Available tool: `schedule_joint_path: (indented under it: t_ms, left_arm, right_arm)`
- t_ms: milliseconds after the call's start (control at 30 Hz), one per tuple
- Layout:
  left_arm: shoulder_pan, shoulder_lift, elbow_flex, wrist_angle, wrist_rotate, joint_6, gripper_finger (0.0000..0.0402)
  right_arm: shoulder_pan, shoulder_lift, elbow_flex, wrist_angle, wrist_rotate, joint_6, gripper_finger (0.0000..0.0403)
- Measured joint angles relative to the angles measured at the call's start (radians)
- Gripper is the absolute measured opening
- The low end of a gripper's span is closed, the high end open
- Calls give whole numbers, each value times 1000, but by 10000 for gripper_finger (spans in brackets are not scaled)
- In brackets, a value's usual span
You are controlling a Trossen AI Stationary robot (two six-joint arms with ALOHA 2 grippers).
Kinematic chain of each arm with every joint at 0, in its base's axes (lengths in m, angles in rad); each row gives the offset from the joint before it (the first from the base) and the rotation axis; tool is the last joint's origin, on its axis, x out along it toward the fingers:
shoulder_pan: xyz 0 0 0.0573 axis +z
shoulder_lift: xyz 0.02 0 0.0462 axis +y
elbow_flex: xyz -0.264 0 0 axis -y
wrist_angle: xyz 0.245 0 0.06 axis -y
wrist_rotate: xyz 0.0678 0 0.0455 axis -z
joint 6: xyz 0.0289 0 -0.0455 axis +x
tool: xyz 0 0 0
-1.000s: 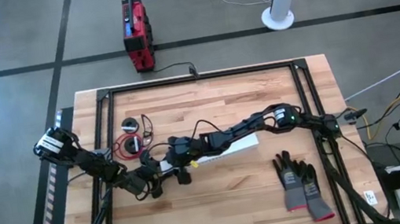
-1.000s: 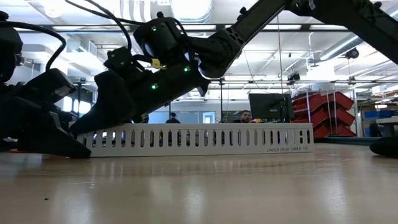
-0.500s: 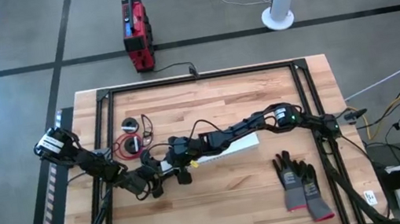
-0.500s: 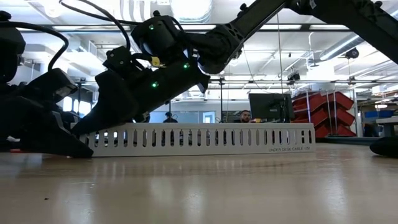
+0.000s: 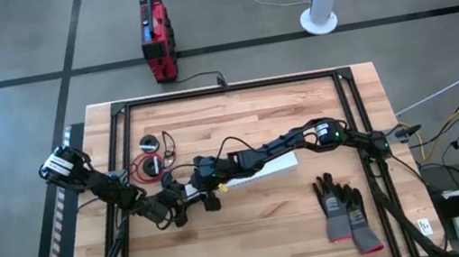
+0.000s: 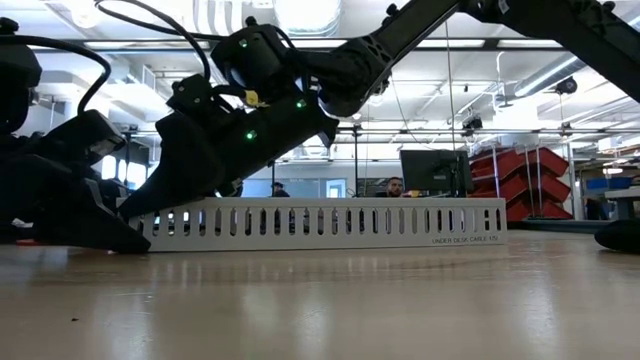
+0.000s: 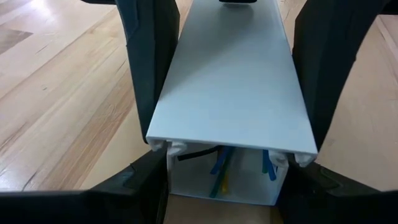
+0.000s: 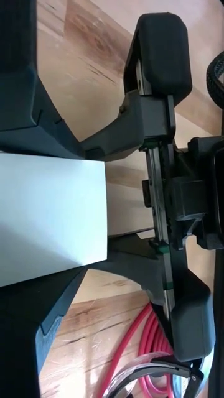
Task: Ziptie cables
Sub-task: Close the white cable duct lid
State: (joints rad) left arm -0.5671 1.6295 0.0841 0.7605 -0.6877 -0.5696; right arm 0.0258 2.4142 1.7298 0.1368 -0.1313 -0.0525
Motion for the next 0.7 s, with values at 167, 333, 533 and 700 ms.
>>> schedule_joint_path:
  t_ms: [167,333,533,700]
  left_arm:
    - [0,0,0,0,0,0,211]
    - [-1,-19,-3,-9,12,9,246]
    - [0,-150,-7,-53,82,13,300]
    - [-2,-369,-8,-149,257,-42,318]
  right_arm:
    - [0,-2,0,-4,-3,-17,228]
    - [5,-23,-7,-16,-2,-54,272]
    - [6,-143,-9,-21,-8,-149,325]
    - [-1,-284,-99,-27,-5,-229,339]
